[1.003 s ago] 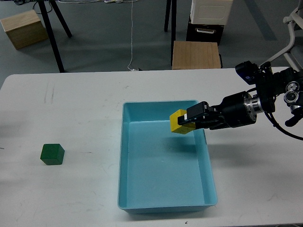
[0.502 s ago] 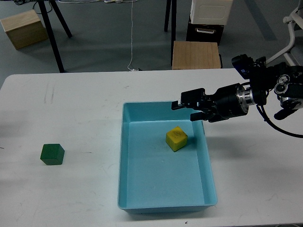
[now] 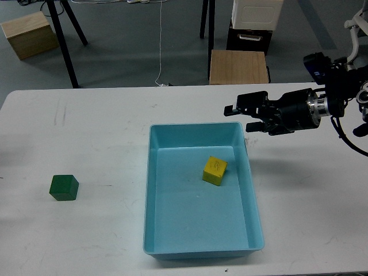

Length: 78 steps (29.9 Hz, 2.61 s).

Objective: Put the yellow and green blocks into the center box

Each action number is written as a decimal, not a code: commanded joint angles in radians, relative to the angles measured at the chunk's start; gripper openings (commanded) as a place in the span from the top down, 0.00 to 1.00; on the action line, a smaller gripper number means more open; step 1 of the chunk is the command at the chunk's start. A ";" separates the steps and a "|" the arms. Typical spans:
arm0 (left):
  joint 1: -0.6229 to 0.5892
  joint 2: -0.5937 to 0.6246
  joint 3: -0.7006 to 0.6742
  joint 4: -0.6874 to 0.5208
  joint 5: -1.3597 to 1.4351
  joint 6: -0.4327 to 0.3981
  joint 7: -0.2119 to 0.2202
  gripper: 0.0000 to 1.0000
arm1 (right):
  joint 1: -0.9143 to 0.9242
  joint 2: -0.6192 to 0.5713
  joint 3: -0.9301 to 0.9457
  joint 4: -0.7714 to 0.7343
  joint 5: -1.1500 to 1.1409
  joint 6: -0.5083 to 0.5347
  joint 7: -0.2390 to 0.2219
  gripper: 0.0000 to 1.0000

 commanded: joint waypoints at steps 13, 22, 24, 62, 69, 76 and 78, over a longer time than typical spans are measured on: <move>0.001 -0.011 0.009 0.206 -0.004 0.000 -0.002 0.00 | -0.037 -0.206 0.007 0.103 -0.015 0.000 -0.001 0.03; -0.001 0.015 0.014 0.215 0.105 0.000 0.022 0.00 | -0.041 -0.203 0.006 0.105 -0.017 0.000 -0.002 0.03; -0.004 0.029 0.014 0.215 0.130 0.000 0.022 0.00 | -0.041 -0.205 0.007 0.105 -0.015 0.000 -0.002 0.03; 0.013 0.096 -0.029 0.275 0.444 0.000 0.004 0.00 | 0.032 -0.617 0.386 0.202 0.308 -0.030 0.004 0.02; 0.011 0.095 -0.028 0.273 0.509 0.000 0.005 0.00 | 0.074 -0.640 0.388 0.200 0.337 -0.032 0.003 0.02; 0.001 0.093 -0.029 0.270 0.610 0.000 0.004 0.00 | 0.083 -0.634 0.398 0.202 0.337 -0.030 0.003 0.02; -0.002 0.093 -0.029 0.268 0.642 0.000 0.005 0.00 | 0.083 -0.633 0.398 0.203 0.337 -0.030 0.003 0.02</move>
